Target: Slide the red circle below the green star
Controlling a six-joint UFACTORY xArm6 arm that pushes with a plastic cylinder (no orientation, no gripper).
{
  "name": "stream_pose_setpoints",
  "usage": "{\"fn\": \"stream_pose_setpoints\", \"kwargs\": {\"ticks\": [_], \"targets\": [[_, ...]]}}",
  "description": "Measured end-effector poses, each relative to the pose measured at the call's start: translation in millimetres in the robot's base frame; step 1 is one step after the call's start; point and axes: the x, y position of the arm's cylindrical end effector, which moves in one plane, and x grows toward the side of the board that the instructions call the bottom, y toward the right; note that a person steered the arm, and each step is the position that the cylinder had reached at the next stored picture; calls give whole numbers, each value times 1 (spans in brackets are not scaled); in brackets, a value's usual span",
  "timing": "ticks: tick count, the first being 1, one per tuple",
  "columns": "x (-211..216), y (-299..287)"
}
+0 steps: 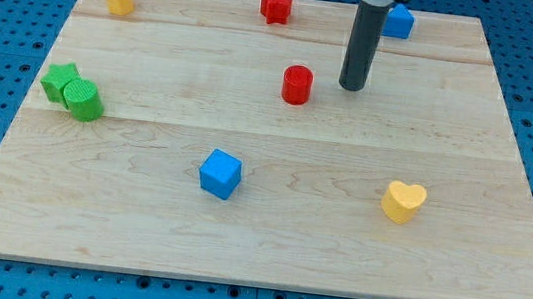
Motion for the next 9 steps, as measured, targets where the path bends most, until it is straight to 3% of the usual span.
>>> {"fn": "stream_pose_setpoints", "kwargs": {"ticks": [2,4,5,6,7,9], "targets": [[-25,-5],[-25,-63],[0,-64],[44,-101],[75,-101],[77,-29]]}}
